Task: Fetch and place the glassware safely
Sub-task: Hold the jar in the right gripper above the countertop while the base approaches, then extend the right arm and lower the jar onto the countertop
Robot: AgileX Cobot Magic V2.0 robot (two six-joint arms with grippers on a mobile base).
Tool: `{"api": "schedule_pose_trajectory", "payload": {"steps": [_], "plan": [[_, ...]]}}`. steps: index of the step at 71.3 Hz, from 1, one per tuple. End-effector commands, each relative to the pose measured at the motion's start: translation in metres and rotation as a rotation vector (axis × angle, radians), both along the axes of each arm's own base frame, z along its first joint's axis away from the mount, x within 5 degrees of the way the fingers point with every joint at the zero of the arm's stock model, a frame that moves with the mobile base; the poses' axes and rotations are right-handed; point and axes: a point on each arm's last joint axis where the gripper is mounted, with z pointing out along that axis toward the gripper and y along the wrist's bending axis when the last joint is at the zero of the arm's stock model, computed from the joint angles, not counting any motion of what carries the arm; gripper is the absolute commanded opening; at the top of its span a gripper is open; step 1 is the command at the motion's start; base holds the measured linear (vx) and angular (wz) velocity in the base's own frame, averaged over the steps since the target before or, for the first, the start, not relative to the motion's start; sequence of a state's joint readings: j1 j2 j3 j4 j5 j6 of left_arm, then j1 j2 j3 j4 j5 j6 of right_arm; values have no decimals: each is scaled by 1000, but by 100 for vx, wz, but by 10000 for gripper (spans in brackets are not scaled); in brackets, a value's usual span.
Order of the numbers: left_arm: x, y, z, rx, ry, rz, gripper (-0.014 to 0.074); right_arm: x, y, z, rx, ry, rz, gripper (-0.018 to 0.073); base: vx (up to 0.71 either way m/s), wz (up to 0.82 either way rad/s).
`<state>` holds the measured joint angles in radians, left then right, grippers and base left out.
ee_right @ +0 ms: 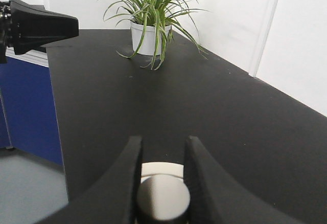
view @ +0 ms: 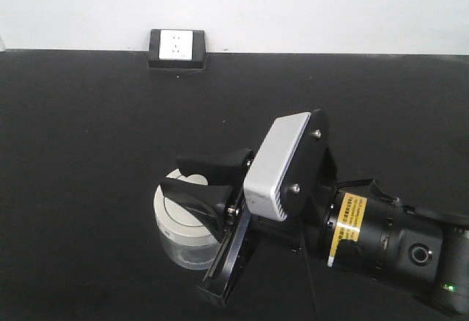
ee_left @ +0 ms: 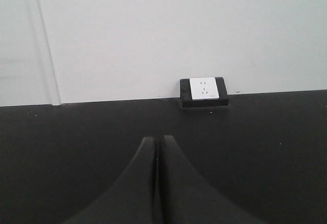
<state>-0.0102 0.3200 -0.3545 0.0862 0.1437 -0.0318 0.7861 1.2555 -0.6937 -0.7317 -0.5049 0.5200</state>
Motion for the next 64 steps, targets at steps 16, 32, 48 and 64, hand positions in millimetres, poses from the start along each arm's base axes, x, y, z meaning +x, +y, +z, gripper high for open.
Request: {"api": "schedule_pose_trajectory", "payload": {"steps": [16,32,48,64], "plan": [[1,-1,14,-19,-82,-12,-7,17,-6,34,156,-62,-60,-1,0,0],[1,-1,14,-19,-82,-12,-7,60,-29,30,148,-60,-202,-1,0,0],[1,-1,14,-19,-82,-12,-7,104,-44,19,130,-99,-215,-1,0,0],[1,-1,14,-19,-82,-12,-7,154,-46,-3,179,-99,-104,-1,0,0]]}}
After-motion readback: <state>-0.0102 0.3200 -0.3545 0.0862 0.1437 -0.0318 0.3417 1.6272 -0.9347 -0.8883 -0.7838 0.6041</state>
